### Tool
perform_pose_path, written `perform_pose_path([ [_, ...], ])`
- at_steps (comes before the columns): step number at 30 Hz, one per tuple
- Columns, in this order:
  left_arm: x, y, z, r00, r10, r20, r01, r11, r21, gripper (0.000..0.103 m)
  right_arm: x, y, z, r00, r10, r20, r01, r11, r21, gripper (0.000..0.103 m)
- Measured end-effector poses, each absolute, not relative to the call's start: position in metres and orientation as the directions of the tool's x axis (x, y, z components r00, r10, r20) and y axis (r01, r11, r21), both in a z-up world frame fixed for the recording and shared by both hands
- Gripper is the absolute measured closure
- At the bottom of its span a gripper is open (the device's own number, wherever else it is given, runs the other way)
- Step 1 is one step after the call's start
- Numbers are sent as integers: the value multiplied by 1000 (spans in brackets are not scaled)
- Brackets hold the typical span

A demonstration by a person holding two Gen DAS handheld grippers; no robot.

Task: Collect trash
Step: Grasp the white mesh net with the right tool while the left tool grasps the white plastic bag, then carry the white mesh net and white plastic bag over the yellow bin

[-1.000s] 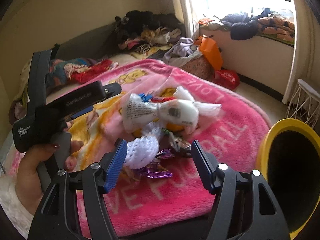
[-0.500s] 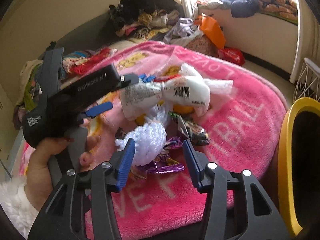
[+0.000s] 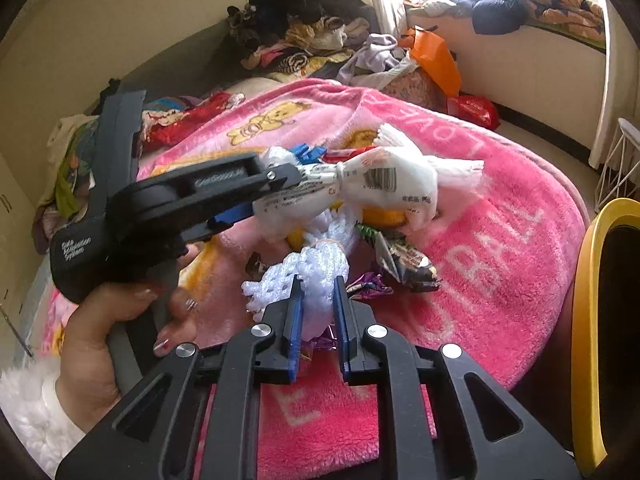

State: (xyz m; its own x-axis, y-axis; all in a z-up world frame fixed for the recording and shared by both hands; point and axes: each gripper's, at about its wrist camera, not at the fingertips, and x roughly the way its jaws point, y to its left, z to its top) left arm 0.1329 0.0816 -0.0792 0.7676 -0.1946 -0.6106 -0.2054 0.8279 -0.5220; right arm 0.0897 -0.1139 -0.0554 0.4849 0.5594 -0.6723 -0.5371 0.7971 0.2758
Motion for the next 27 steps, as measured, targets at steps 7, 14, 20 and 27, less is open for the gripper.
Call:
perform_pose_path([
  [7, 109, 88, -45, 838, -162, -522, -173, 827, -534, 70, 77, -121, -41, 529, 587, -613, -567, 782, 259, 89],
  [14, 92, 94, -11, 884, -128, -450, -151, 832, -534, 70, 67, -128, -26, 560, 604, -566, -582, 774, 250, 90],
  [20, 85, 96, 2, 894, -136, -428, -136, 827, -546, 70, 64, -146, -9, 631, 587, -507, -550, 799, 242, 90],
  [27, 79, 89, 14, 903, -145, -404, -105, 838, -536, 70, 68, -172, 3, 697, 537, -475, -485, 841, 239, 90],
])
